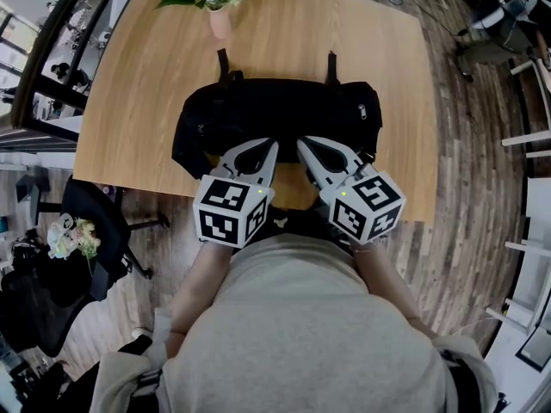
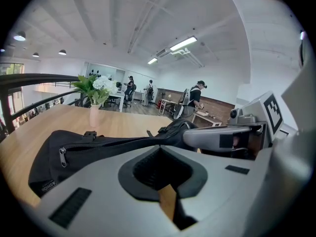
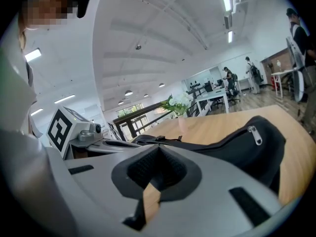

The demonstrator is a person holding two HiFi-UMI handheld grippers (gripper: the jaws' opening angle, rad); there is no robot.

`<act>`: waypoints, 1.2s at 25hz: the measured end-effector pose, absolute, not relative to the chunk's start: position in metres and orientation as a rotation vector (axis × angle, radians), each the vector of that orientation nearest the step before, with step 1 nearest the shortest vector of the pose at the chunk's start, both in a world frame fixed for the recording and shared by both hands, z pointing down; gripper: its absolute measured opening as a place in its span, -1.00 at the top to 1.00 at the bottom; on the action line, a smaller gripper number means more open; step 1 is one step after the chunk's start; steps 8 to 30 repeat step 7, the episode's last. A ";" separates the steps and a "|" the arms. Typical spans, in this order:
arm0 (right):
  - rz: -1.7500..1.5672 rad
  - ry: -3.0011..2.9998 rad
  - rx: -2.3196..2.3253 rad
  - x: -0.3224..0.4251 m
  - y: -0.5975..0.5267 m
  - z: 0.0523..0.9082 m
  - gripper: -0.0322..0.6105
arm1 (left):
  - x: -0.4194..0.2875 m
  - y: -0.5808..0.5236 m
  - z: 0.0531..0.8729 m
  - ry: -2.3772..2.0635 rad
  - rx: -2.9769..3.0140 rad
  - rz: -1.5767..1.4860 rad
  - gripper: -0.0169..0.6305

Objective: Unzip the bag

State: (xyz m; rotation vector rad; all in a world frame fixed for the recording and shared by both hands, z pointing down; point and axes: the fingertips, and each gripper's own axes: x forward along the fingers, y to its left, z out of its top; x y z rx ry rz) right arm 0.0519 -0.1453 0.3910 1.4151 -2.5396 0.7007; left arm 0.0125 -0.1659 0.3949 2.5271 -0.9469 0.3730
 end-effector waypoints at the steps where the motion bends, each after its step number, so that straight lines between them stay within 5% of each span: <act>1: 0.700 -2.539 1.414 0.052 -0.145 0.391 0.89 | 0.013 -0.165 0.395 -0.944 2.528 0.374 0.90; 30: 0.693 -2.539 1.397 0.049 -0.143 0.394 0.89 | 0.013 -0.162 0.397 -0.935 2.531 0.383 0.90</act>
